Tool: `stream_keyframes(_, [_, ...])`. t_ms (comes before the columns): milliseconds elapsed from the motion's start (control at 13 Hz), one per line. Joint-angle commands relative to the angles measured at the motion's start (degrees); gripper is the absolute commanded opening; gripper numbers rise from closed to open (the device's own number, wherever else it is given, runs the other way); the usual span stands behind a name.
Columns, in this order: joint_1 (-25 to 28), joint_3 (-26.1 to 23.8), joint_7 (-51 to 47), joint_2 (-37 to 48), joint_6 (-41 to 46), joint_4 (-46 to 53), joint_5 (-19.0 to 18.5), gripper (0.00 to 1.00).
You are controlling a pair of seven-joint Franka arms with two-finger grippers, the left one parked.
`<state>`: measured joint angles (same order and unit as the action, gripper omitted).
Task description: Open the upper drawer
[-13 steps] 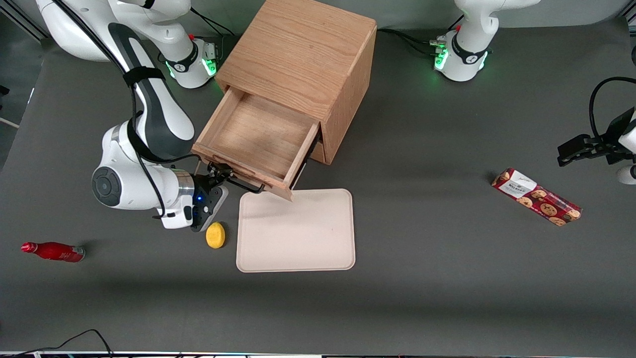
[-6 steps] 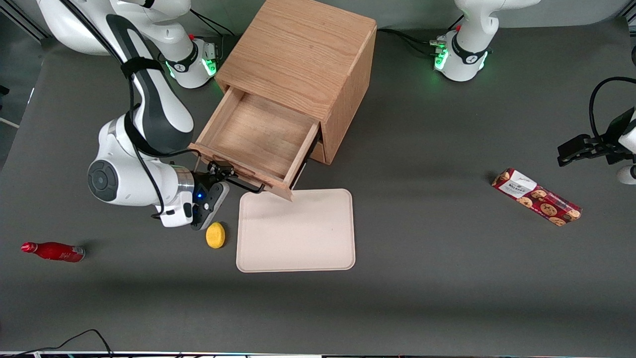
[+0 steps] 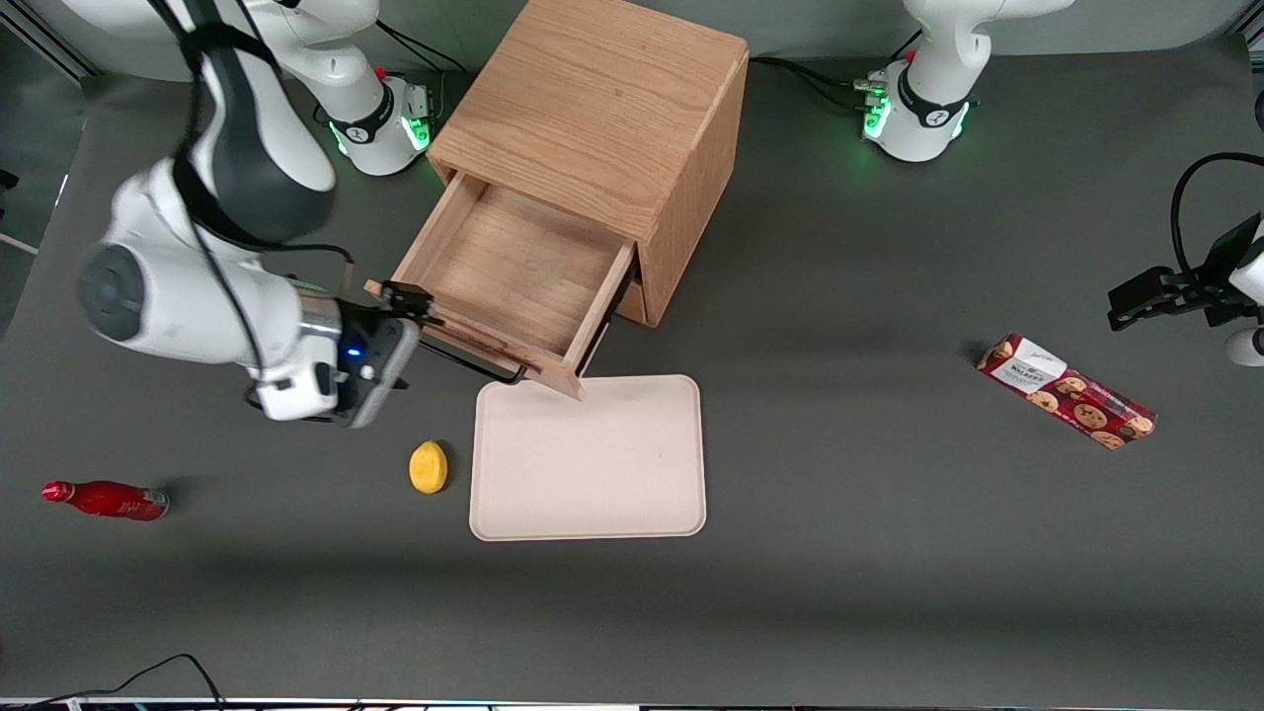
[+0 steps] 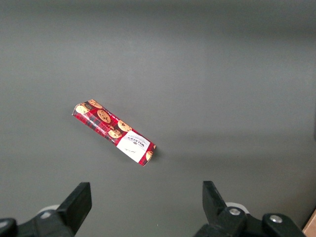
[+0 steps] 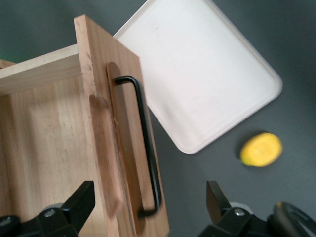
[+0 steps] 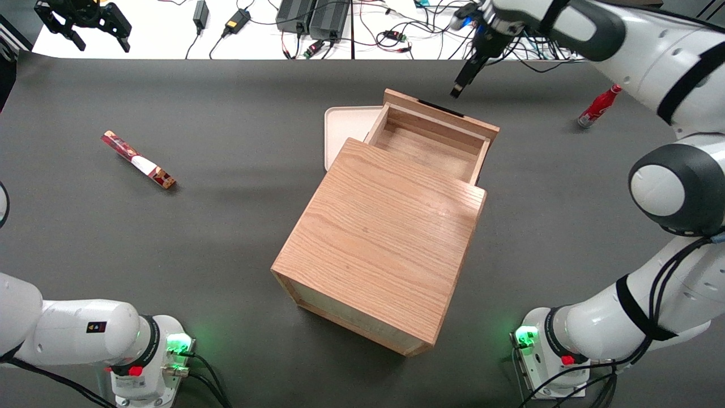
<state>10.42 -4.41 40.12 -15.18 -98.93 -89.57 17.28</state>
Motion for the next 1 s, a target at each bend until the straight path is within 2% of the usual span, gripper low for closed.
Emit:
stream_keyframes(0, [0.22,4.13,3.11,3.13,1.37,1.24,-1.89,1.00])
stream_keyframes(154, [0.22,6.59,5.93,5.06,1.89,2.38,-4.70,1.00])
stream_keyframes(308, [0.30,7.83,3.58,7.52,2.77,2.30,-6.55,1.00])
stream_keyframes(538, [0.04,7.57,-18.76,10.69,4.43,2.03,-12.43,1.00])
stream_keyframes(692, [0.57,8.18,-33.82,12.19,8.30,1.86,-13.68,1.00])
stream_keyframes(769, [0.48,8.36,-35.97,13.41,8.40,0.73,-14.20,1.00])
stream_keyframes(846, [0.48,8.80,-36.60,14.90,8.31,-1.63,-17.34,1.00])
stream_keyframes(923, [0.04,9.32,-37.13,16.57,7.79,-3.57,-18.59,1.00])
